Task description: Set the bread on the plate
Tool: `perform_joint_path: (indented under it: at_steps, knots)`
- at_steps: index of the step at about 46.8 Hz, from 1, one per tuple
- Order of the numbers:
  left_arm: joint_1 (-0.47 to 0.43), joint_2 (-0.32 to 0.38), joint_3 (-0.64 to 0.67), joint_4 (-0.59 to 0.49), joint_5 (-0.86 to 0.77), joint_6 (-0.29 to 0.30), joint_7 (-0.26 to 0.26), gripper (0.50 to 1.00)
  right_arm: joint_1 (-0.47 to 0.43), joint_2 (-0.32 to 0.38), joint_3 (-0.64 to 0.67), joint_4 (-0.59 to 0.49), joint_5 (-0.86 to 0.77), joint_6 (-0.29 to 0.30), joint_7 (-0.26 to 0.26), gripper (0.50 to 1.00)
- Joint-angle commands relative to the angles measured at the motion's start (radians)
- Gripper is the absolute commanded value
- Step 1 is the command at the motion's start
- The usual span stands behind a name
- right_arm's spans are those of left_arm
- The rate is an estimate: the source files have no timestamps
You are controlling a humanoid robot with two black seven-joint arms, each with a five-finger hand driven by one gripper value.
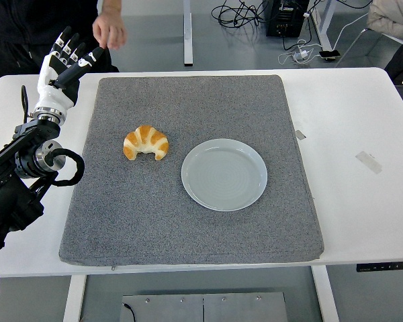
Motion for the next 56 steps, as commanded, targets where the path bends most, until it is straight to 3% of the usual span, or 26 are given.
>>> perform_joint_path:
  at_steps: [1,35,45,56]
  knots:
    - [0.002,-0.002,0.001,0.0,0.0,0.0,0.0,0.975,0.0,0.0,0.0,0.0,0.0,0.0,0.0,1.0]
    - [-0.003,0.018,0.033,-0.015,0.008,-0.002,0.014,0.971,0.0,0.0,0.0,0.0,0.0,0.0,0.0,1.0]
    - [-0.09,0.124,0.262,-0.015,0.013,0.001,0.015,0.958,0.0,0.0,0.0,0.0,0.0,0.0,0.0,1.0]
    - [-0.11,0.198,0.343,-0.061,0.019,0.003,0.017,0.948,0.0,0.0,0.0,0.0,0.001,0.0,0.0,1.0]
